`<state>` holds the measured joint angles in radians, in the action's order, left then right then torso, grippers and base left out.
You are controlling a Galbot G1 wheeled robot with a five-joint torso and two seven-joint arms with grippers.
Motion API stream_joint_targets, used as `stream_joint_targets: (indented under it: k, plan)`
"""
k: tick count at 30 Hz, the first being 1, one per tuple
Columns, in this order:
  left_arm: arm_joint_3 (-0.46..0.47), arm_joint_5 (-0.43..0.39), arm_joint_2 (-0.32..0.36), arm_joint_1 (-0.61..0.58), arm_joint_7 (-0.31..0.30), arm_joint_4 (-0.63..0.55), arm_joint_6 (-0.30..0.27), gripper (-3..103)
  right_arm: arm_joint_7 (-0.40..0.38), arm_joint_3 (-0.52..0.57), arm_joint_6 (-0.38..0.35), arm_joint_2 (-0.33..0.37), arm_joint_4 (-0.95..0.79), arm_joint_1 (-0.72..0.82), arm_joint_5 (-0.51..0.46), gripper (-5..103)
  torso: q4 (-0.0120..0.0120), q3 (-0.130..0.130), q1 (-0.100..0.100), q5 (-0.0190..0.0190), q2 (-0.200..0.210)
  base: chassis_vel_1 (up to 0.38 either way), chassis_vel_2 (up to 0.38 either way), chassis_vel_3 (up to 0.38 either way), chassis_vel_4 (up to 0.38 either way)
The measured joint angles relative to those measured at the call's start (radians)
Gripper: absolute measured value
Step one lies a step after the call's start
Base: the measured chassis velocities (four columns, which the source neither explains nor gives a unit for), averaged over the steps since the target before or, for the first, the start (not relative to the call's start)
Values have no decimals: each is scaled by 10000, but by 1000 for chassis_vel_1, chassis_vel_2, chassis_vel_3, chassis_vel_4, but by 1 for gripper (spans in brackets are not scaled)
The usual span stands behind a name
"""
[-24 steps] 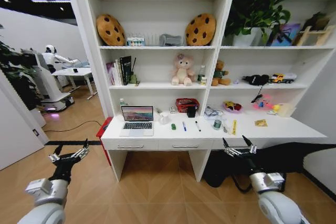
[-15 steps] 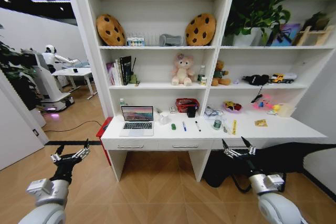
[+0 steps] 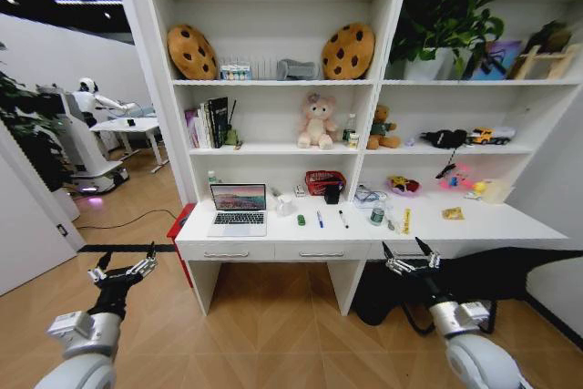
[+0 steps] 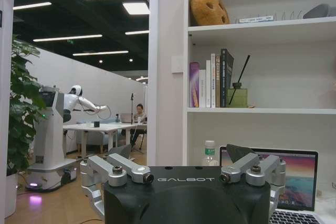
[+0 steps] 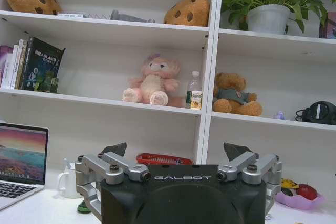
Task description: Organize the objects on the table.
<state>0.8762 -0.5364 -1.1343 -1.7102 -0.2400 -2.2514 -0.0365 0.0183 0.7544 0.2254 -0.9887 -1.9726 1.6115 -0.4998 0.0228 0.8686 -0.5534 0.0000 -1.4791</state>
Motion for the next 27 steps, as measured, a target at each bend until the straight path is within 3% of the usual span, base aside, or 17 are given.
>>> stream_joint_targets:
  k: [15, 27]
  plan:
    - [22, 12, 57, 157, 54, 142, 83, 99, -31, -32, -10, -42, 93, -37, 87, 100, -1, -1, 3, -1, -2, -53, 62, 69, -53]
    - [-84, 44, 23, 243, 48, 216, 94, 99, -39, -19, -18, -35, 109, -38, 112, 100, 0, -1, 1, -2, -1, -229, 237, 240, -242]
